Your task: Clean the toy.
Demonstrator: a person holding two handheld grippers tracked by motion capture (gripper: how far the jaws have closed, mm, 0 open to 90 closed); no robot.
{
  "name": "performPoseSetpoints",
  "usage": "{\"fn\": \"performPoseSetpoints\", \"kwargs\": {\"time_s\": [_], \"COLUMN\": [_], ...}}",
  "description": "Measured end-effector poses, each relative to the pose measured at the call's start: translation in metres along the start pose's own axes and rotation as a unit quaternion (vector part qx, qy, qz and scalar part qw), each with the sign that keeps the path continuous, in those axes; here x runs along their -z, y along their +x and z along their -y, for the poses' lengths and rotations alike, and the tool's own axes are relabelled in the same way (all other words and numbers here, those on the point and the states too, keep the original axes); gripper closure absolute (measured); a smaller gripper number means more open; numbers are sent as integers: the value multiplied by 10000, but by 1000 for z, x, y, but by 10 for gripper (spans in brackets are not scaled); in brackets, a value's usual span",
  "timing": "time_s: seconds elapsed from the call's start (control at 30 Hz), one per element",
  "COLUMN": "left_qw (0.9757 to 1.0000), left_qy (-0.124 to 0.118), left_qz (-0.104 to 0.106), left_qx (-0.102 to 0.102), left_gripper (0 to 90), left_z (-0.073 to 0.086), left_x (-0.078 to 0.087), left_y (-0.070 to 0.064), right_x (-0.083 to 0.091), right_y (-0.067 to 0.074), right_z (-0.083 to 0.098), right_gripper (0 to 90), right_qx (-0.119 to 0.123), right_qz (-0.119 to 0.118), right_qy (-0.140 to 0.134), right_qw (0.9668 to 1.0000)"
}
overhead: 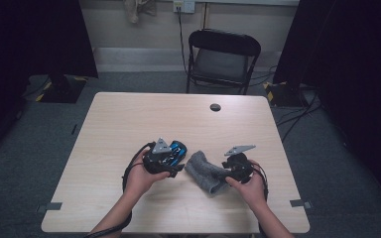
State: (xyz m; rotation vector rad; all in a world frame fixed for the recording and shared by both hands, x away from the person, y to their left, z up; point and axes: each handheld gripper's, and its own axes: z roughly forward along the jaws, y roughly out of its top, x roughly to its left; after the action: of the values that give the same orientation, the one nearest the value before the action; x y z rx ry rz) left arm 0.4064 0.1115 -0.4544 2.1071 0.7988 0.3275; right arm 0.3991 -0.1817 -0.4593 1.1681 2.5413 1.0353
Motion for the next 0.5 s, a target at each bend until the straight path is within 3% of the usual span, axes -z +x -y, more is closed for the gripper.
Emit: {"fn": "performPoseSetpoints", "kwargs": {"time_s": [0.2,0.4,0.43,0.5], "left_qw": [9998,9990,9988,9987], "left_qy": [-68,-132,-132,-153], "left_qz": [163,401,408,425], "left_qx": [-33,-178,-221,-246], "left_gripper": [244,221,211,206], "left_z": [-4,-11,-12,-13], "left_x": [-2,-9,-11,-12], "left_y": [-7,-18,-19,-19], "right_x": [-1,-12,-12,-12], "right_y": [7,4,2,1], "right_z": [8,16,15,15], "right_gripper": [329,482,559,581], "right_qx": [12,-43,-12,-15], "right_qz": [-70,-111,-188,-225], "right_qy": [-3,33,37,48], "right_qw": [10000,9999,9998,9997]}}
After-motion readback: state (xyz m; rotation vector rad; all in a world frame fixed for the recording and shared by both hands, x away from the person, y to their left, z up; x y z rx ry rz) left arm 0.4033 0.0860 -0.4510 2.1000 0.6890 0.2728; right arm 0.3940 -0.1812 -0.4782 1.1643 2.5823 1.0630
